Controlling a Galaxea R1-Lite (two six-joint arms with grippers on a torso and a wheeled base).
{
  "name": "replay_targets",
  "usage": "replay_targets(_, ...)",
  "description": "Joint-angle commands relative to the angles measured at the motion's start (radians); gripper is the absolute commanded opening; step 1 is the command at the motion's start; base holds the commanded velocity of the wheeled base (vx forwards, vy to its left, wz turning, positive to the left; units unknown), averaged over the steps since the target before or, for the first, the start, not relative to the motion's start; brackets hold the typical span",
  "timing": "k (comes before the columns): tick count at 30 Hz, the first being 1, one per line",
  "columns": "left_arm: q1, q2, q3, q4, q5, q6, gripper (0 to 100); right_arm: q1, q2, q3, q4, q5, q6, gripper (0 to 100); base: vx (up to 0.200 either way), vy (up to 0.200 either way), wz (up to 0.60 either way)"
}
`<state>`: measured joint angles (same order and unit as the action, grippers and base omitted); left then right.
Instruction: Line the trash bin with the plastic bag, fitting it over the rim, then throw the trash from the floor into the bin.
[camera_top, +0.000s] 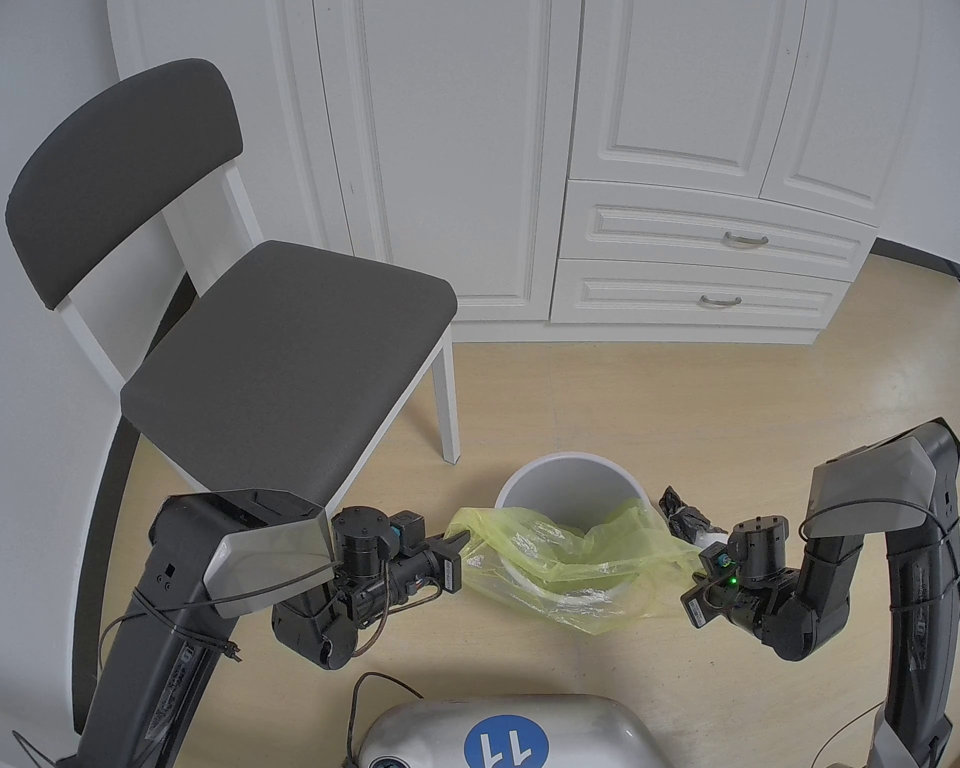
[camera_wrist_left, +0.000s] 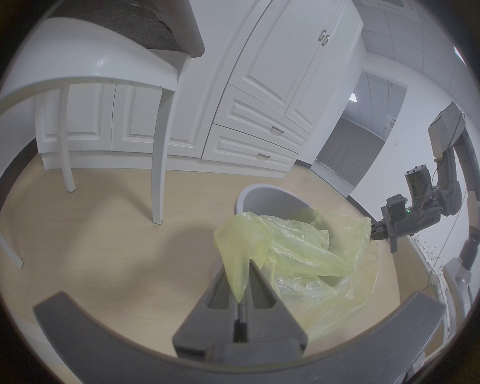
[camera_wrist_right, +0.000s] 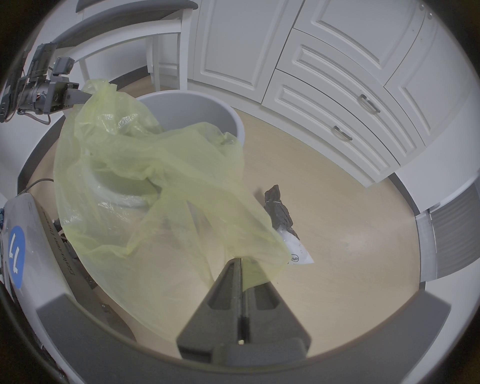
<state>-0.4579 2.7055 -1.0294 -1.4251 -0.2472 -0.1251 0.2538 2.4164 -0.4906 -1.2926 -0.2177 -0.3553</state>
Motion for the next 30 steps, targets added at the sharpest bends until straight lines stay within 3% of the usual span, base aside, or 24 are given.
replay_targets(1, 0.005, -0.004, 0.005, -0.001, 0.0, -0.001, 0, 0.001, -0.01, 0.009, -0.002, -0.009, -0.001, 0, 0.0, 0.0, 0.0)
replay_targets(6, 0.013, -0.015, 0.015, -0.001, -0.001, -0.001, 0, -0.002, -0.017, 0.027, -0.002, -0.045, -0.019, 0, 0.0, 0.0, 0.0)
replay_targets(17, 0.01, -0.01, 0.026, -0.001, -0.001, 0.002, 0, -0.008, -0.01, 0.014, -0.013, -0.046, -0.025, 0, 0.0, 0.0, 0.0)
replay_targets(22, 0.011, -0.009, 0.022, 0.0, -0.003, 0.002, 0, -0.05, -0.01, -0.026, -0.007, -0.011, -0.016, 0, 0.0, 0.0, 0.0)
replay_targets(25, 0.011, -0.009, 0.025, -0.001, -0.003, 0.002, 0, -0.067, -0.011, -0.029, -0.007, 0.077, 0.006, 0, 0.0, 0.0, 0.0)
replay_targets(29, 0.011, -0.009, 0.025, -0.001, -0.003, 0.002, 0, -0.07, -0.011, -0.029, -0.01, 0.112, 0.032, 0, 0.0, 0.0, 0.0)
replay_targets(30, 0.013, -0.007, 0.023, 0.0, -0.003, 0.002, 0, -0.08, -0.011, -0.031, -0.007, 0.158, 0.05, 0, 0.0, 0.0, 0.0)
